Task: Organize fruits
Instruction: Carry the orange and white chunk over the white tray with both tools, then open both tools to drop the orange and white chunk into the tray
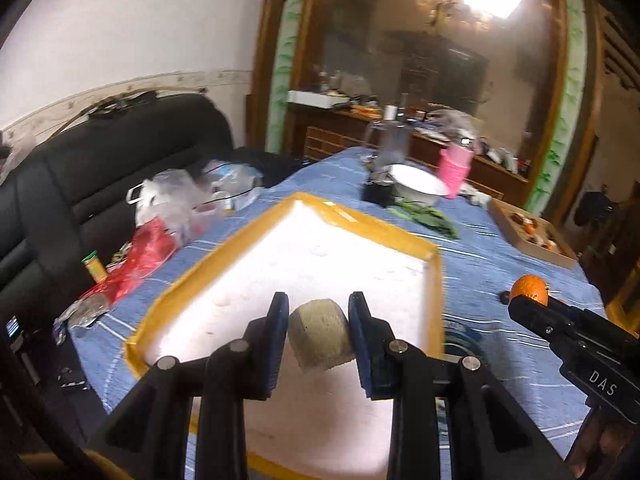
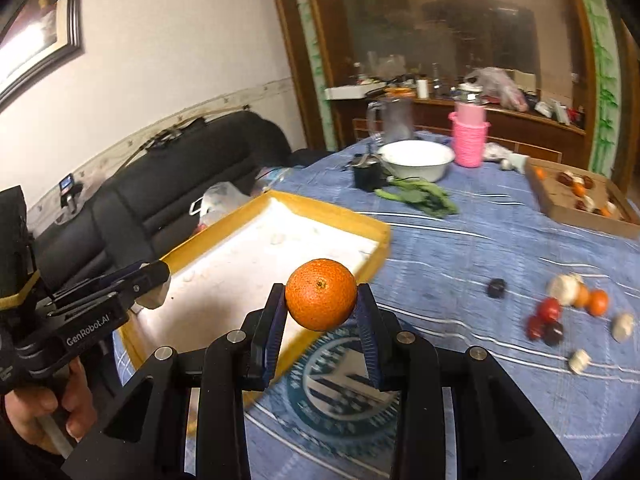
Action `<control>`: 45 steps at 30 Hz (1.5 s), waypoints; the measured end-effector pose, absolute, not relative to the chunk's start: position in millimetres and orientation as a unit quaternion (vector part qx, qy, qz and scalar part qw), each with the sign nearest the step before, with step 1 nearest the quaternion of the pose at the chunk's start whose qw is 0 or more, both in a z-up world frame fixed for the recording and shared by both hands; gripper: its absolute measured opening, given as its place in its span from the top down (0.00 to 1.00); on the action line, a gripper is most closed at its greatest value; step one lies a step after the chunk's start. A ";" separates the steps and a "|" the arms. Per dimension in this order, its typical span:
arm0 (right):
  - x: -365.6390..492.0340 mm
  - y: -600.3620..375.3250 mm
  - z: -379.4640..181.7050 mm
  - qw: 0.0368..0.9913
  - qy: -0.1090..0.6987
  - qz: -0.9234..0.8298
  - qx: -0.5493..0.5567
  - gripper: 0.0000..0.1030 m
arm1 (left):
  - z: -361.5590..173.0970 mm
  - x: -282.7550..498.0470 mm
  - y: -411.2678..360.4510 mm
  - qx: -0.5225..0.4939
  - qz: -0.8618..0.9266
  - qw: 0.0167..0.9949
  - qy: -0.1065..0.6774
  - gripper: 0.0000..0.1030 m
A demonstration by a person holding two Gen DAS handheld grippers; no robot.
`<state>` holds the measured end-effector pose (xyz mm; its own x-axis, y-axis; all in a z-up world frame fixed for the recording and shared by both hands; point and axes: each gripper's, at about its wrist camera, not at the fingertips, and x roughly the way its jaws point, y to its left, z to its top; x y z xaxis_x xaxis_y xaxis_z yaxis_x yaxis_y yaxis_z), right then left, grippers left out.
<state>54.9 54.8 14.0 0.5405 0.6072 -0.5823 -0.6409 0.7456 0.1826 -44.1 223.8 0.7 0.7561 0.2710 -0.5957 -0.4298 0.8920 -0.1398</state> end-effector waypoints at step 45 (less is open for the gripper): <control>111.1 166.1 -54.5 0.838 0.405 0.345 -0.121 0.45 | -49.9 -21.8 278.2 -0.148 0.309 0.861 0.375 0.47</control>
